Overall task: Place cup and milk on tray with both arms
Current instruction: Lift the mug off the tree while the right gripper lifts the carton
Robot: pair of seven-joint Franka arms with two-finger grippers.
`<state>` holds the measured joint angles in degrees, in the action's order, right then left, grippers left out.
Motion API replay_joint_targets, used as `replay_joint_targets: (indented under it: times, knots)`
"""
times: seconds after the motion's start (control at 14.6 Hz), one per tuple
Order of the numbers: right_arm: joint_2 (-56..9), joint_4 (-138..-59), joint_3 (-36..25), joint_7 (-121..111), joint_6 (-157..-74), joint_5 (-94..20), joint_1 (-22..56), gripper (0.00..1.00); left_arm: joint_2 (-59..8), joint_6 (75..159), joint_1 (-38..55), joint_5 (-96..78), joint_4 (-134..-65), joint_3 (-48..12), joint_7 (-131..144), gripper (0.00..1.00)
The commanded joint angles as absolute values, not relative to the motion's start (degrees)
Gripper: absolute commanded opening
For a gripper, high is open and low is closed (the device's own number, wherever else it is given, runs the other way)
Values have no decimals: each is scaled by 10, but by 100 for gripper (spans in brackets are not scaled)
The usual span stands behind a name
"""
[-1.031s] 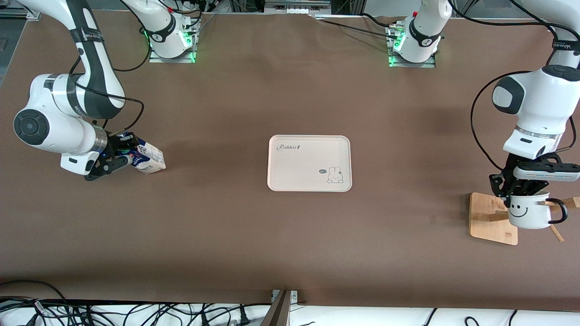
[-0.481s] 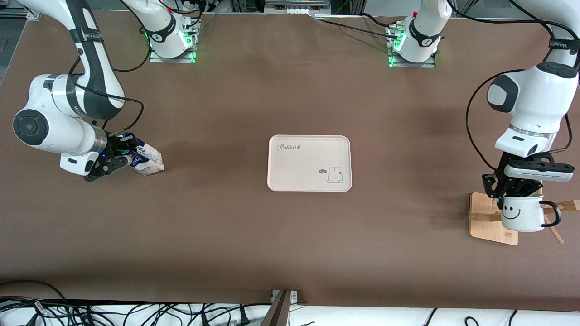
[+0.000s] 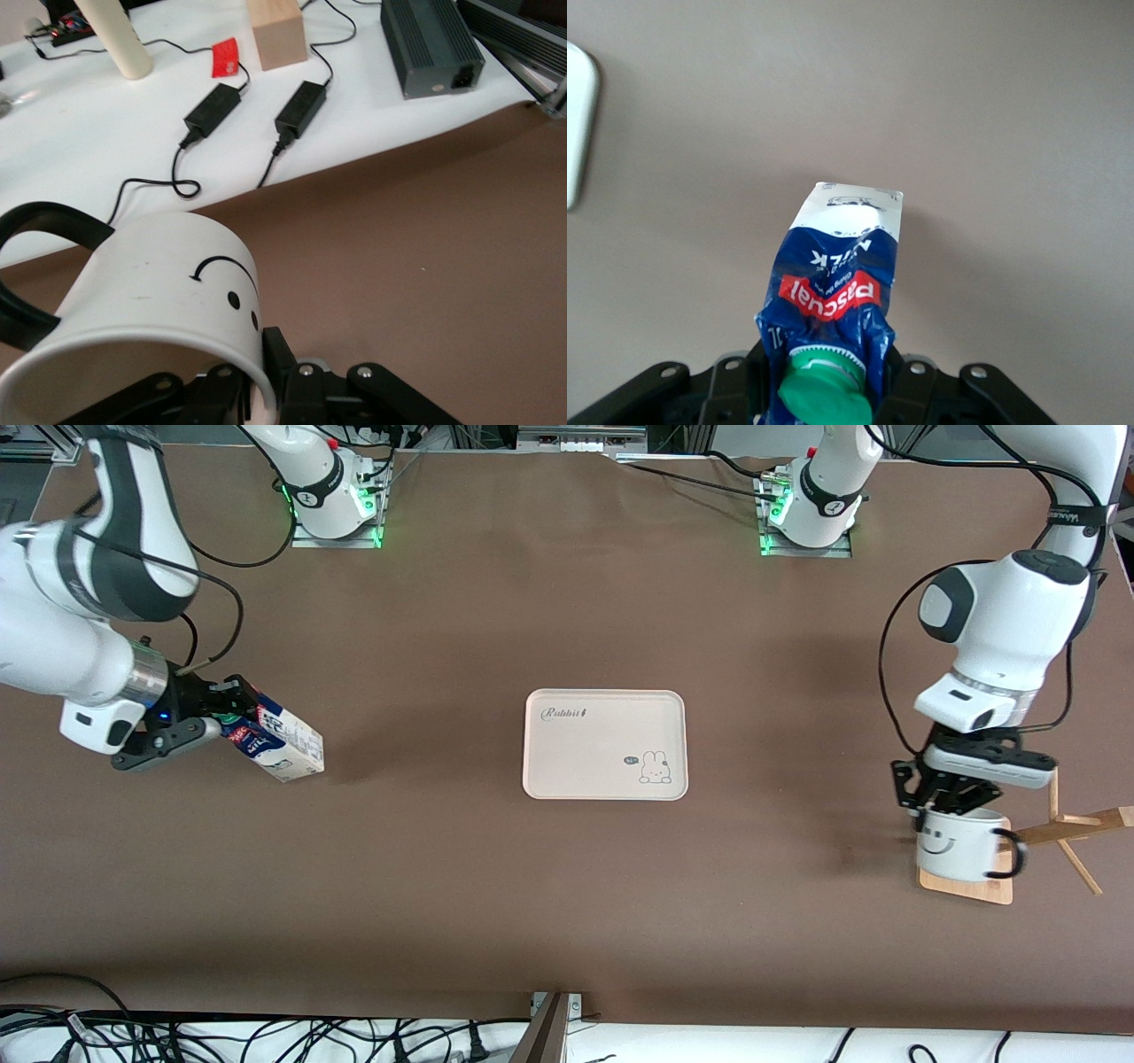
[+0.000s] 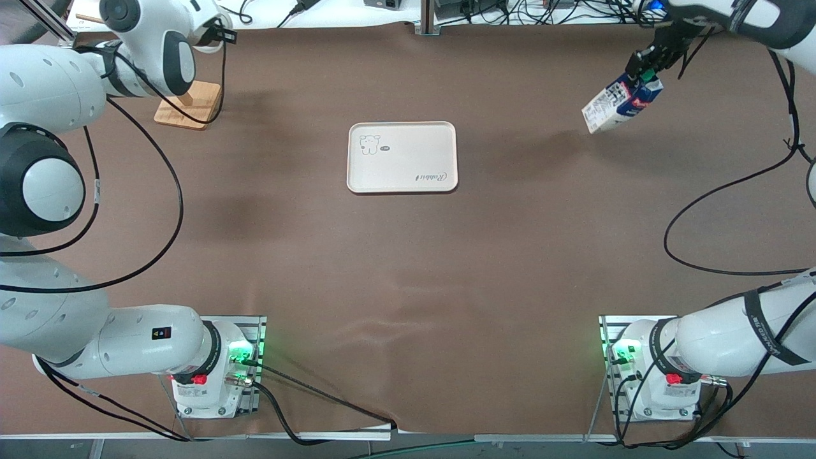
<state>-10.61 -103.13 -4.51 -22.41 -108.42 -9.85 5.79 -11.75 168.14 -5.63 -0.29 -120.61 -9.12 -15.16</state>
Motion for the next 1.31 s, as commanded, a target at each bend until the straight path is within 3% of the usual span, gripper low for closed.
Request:
replay_joint_targets:
  times: [0.0,0.27,0.89,1.24]
  knots:
    - [-121,-976,-44,-160,-1049,-121,83,41,-122,1538,-40,6,-1140,-107,-156,0]
    - [-125,-952,-45,-49,-1052,-110,165,41,-135,1352,12,6,-1071,-115,-149,0]
    - [-127,-951,-45,159,-1063,-91,276,41,-178,1264,60,-3,-1049,-151,-85,0]
    - [-138,-951,-44,293,-1091,-91,335,41,-198,1150,62,-75,-990,-165,-39,0]
